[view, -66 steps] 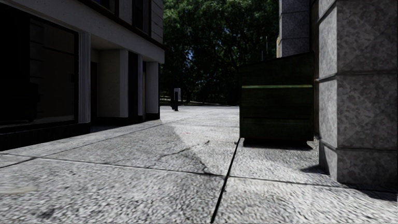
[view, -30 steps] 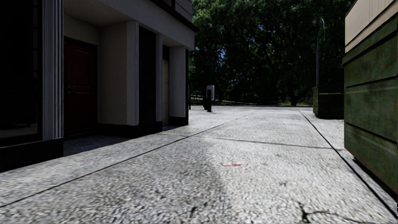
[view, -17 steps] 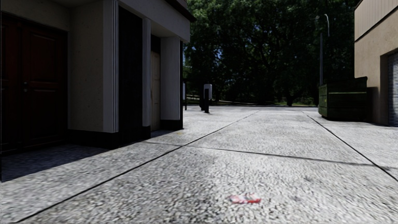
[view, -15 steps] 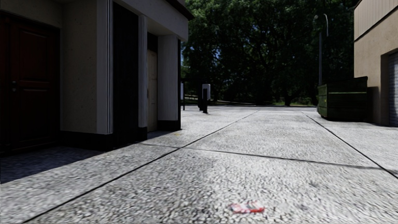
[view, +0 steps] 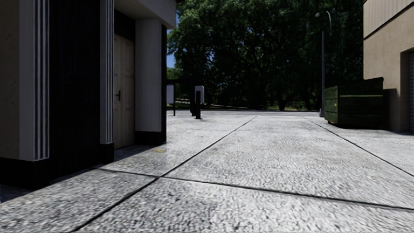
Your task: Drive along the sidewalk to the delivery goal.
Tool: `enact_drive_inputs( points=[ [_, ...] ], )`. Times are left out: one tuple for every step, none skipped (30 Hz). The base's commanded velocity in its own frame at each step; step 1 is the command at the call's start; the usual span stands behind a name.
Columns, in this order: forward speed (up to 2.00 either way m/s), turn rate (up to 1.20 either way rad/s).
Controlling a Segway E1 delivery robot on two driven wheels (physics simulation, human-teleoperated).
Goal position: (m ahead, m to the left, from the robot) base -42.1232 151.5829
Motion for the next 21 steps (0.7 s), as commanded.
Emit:
enact_drive_inputs(
  points=[
    [2.0,-0.29],
    [2.0,-0.29],
    [2.0,-0.29],
    [2.0,-0.29],
    [2.0,-0.29],
    [2.0,-0.29],
    [2.0,-0.29],
    [2.0,-0.29],
    [2.0,-0.29],
    [2.0,-0.29],
    [2.0,-0.29],
    [2.0,-0.29],
    [2.0,-0.29],
    [2.0,-0.29],
    [2.0,-0.29],
    [2.0,-0.29],
    [2.0,-0.29],
    [2.0,-0.29],
    [2.0,-0.29],
    [2.0,-0.29],
    [2.0,-0.29]
  ],
)
